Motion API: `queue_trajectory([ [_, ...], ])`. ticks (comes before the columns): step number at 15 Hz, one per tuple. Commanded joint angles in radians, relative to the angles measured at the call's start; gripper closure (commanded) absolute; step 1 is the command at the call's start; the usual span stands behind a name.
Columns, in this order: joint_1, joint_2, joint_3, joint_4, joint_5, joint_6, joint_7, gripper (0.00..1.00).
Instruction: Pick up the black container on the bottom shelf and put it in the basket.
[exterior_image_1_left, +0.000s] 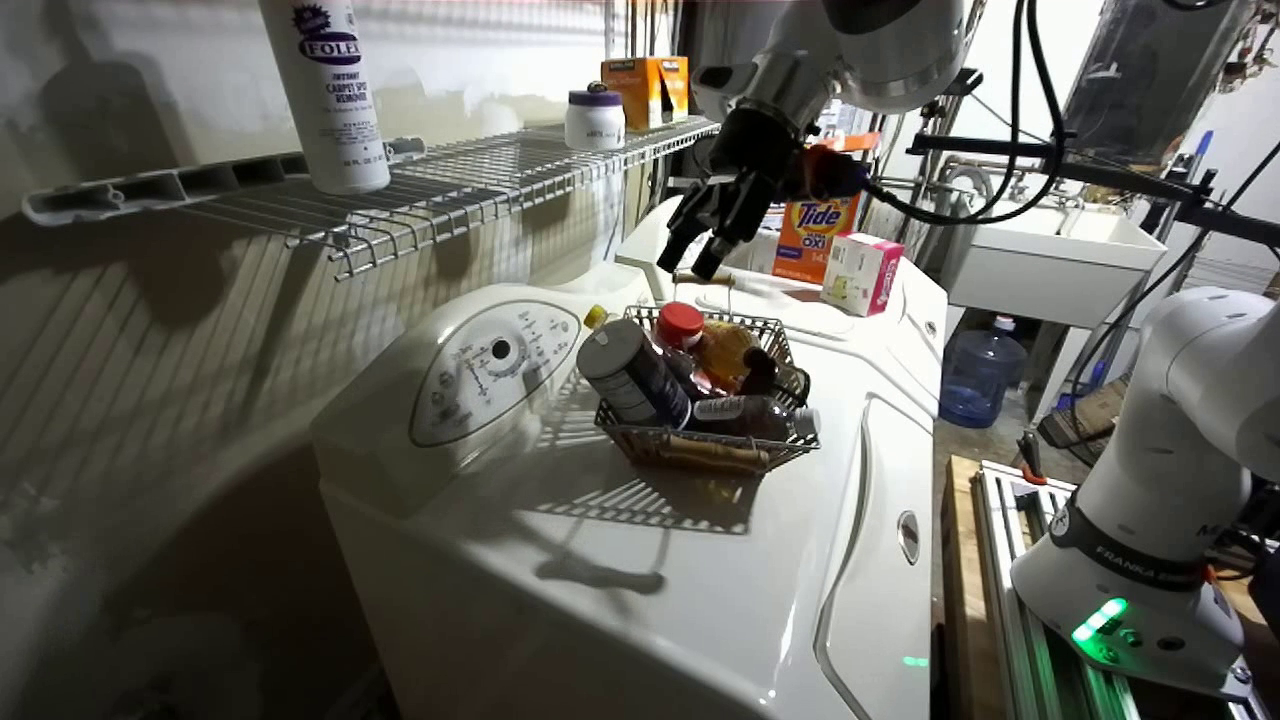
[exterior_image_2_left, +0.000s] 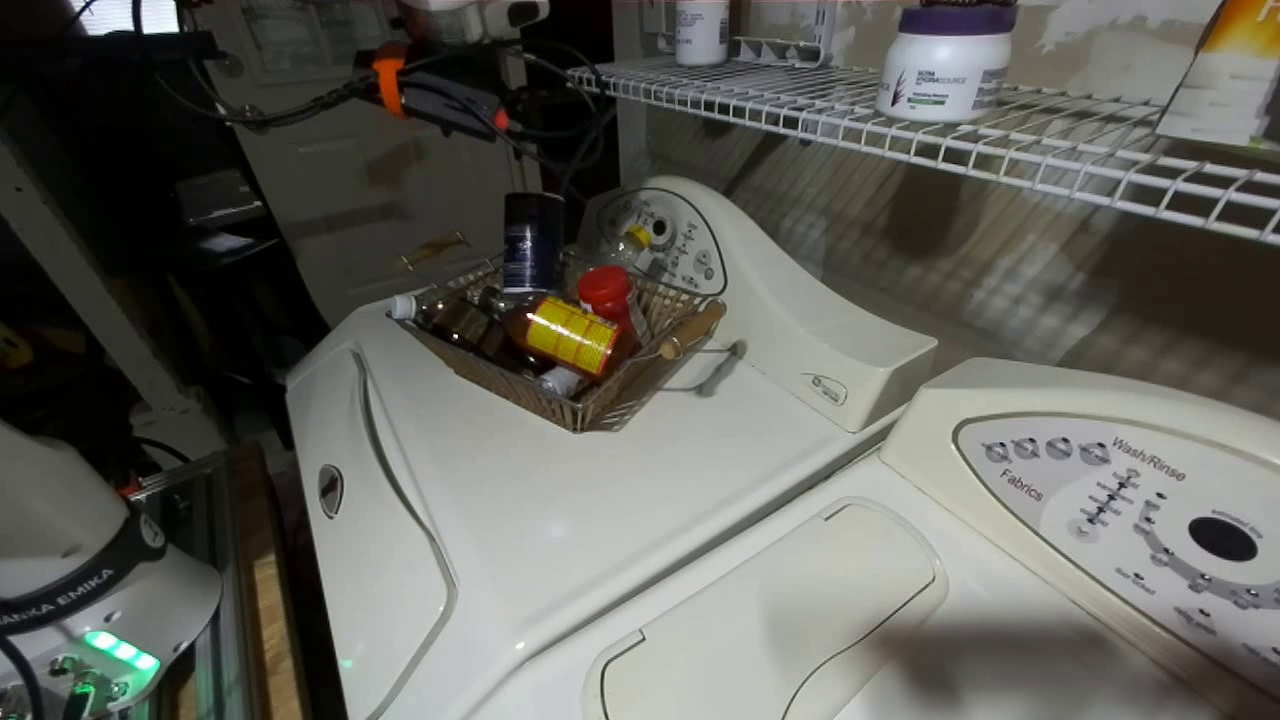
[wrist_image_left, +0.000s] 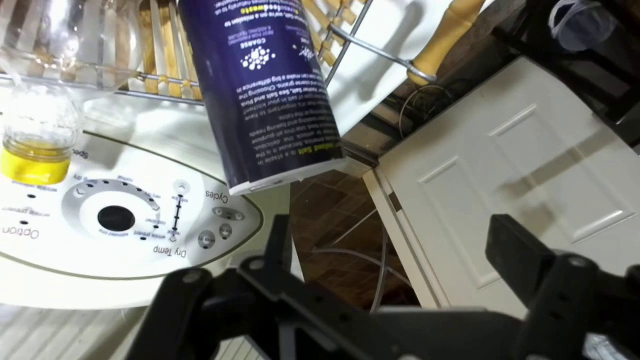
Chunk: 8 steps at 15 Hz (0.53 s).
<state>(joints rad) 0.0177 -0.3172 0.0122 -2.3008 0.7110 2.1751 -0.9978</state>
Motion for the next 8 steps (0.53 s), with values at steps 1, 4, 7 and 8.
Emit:
queue_trajectory([
  [1, 0.015, -0.036, 0.004, 0.006, -0.121, -0.038, 0.162, 0.0],
  [4, 0.048, -0.022, -0.028, 0.002, -0.123, -0.009, 0.137, 0.0],
  [7, 0.05, -0.023, -0.029, 0.002, -0.139, -0.009, 0.149, 0.0],
  [8, 0.05, -0.023, -0.029, 0.002, -0.14, -0.009, 0.149, 0.0],
])
